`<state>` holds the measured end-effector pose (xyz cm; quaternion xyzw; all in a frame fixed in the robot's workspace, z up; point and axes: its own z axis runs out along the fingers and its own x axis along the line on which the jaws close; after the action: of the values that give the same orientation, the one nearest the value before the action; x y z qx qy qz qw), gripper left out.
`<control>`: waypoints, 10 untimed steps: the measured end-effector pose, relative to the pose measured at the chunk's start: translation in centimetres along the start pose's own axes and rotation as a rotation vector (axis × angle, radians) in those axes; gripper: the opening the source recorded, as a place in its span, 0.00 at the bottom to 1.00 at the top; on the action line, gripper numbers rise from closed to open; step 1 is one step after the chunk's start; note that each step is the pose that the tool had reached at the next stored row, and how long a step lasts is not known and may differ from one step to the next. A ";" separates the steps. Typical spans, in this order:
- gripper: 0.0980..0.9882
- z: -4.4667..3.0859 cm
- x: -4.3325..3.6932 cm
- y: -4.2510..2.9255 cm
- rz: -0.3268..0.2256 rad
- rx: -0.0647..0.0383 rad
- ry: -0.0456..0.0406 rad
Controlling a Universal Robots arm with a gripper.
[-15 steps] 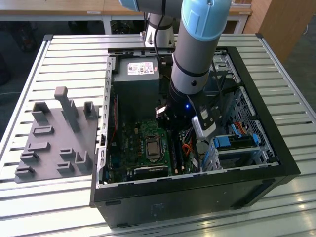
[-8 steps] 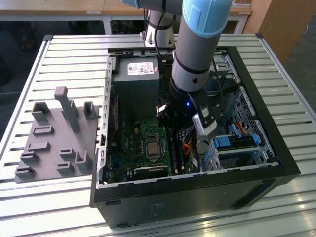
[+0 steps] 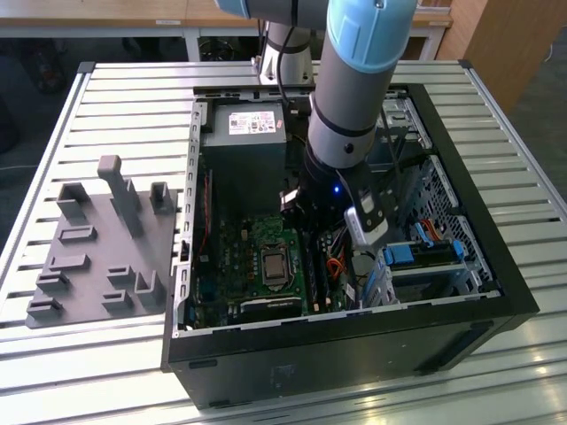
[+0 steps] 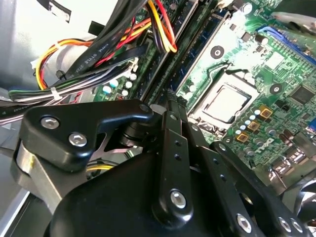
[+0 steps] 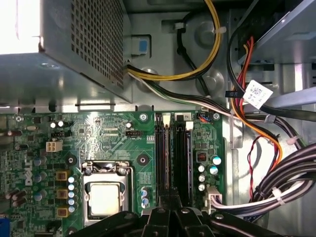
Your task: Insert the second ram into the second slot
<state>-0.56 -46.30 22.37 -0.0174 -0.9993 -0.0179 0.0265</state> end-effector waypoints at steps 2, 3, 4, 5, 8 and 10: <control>0.01 0.14 -0.01 -0.01 0.000 0.000 0.0000; 0.01 0.22 -0.01 -0.01 0.000 0.000 0.0000; 0.01 0.29 -0.02 -0.01 0.000 0.000 0.0001; 0.01 0.35 -0.02 -0.02 0.000 0.000 0.0003; 0.01 0.52 -0.03 -0.03 0.000 0.000 0.0003; 0.01 0.67 -0.04 -0.03 0.000 0.000 0.0002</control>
<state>-0.56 -46.31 21.70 -0.0174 -0.9993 -0.0178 0.0266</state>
